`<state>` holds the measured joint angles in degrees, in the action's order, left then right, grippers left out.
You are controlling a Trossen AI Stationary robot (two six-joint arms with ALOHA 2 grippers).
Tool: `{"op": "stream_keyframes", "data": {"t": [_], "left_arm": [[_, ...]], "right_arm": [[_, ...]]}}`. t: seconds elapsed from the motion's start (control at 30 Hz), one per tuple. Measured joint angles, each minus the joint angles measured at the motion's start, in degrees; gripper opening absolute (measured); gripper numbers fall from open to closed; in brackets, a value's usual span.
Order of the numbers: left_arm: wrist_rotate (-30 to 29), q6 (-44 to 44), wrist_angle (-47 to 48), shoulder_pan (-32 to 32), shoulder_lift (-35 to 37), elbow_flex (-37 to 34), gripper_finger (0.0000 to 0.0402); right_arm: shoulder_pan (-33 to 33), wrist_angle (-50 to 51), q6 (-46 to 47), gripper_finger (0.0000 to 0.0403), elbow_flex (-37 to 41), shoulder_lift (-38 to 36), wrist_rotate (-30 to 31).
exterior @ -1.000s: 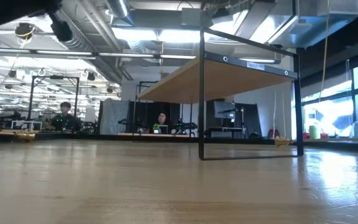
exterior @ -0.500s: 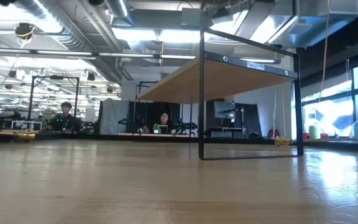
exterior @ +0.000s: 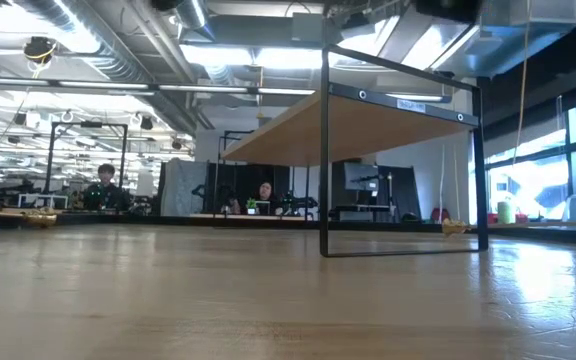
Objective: Pick & Place candle stick holders
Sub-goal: Adjust the shelf on the table
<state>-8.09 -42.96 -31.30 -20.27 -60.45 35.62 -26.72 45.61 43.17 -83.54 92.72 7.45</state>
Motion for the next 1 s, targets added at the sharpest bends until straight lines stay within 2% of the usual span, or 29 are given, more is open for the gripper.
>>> {"op": "stream_keyframes", "data": {"t": [0.13,0.27,0.5,0.8,1.0], "left_arm": [[-5.09,-0.86,4.00,-1.55,1.33,0.00,0.0006],[-6.04,-1.27,4.52,-2.84,1.90,0.00,0.0006],[-8.91,-1.27,5.59,-6.15,1.88,0.00,0.0006],[-15.26,-1.29,7.55,-10.15,1.86,0.00,0.0006],[-17.29,-1.29,8.20,-11.68,1.86,0.00,0.0006]], "right_arm": [[0.82,8.01,-5.20,0.0001,-7.37,5.07,3.31],[2.30,13.45,-8.55,0.0001,-11.12,9.82,2.98],[4.99,13.57,-11.49,0.0001,-11.46,13.43,2.86],[8.75,12.82,-15.35,0.0001,-11.49,13.77,7.38],[11.24,9.74,-17.68,0.0001,-11.49,13.77,8.88]]}}
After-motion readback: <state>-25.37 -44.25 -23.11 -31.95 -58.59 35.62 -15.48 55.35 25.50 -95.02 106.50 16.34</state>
